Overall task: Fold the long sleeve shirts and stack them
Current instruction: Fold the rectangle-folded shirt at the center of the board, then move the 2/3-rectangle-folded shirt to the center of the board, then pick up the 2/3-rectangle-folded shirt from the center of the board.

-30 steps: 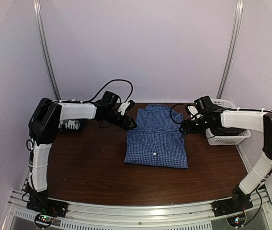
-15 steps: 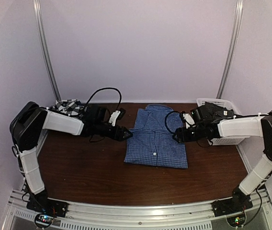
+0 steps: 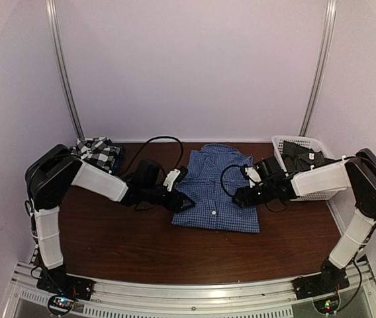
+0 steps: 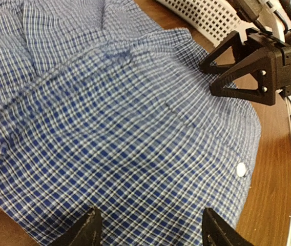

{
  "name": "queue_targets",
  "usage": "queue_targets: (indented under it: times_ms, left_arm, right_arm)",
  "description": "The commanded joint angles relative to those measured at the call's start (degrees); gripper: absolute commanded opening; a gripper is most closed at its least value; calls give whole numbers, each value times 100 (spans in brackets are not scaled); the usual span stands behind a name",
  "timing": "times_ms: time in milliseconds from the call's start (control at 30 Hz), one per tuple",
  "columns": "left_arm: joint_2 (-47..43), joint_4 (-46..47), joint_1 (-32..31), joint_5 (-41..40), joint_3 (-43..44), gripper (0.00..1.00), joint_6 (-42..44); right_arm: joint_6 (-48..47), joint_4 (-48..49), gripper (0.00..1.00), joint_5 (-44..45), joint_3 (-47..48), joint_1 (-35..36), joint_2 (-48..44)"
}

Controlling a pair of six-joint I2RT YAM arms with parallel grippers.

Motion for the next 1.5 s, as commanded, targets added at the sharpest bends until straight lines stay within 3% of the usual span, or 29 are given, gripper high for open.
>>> queue_targets:
  times_ms: [0, 167, 333, 600, 767, 900, 967, 1000, 1233, 1467]
  left_arm:
    - [100, 102, -128, -172, -30, 68, 75]
    - [83, -396, -248, -446, -226, 65, 210]
    - [-376, -515, -411, -737, -988, 62, 124]
    - [-1178, -642, -921, -1345, -2150, 62, -98]
    - [-2208, -863, -1206, -1780, -2665, 62, -169]
    - [-3174, -729, -1309, -2052, -2957, 72, -153]
    - [-3636, -540, -1319, -2188, -3212, 95, -108]
    - [-3853, -453, -1324, -2255, -3322, 97, -77]
    - [-5044, -109, -1319, -2513, -3969, 98, -92]
    - [-5750, -381, -1311, -3007, -4099, 98, -564]
  right_arm:
    - [143, 371, 69, -104, -319, -7, 237]
    - [430, 764, 69, -201, -948, 103, 204]
    - [513, 867, 70, -31, -1377, 536, 101]
    - [555, 302, 74, 572, -1471, 1586, -268]
    - [656, -379, 77, 790, -1389, 2172, -917]
    - [596, -926, 82, 1128, -1274, 2419, -1585]
    - [531, -1060, 85, 1140, -1261, 2450, -1995]
    - [496, -1109, 86, 1122, -1270, 2461, -2134]
    - [360, -1482, 86, 915, -1228, 2582, -2582]
    - [397, -1871, 85, 1175, -1160, 3211, -2516]
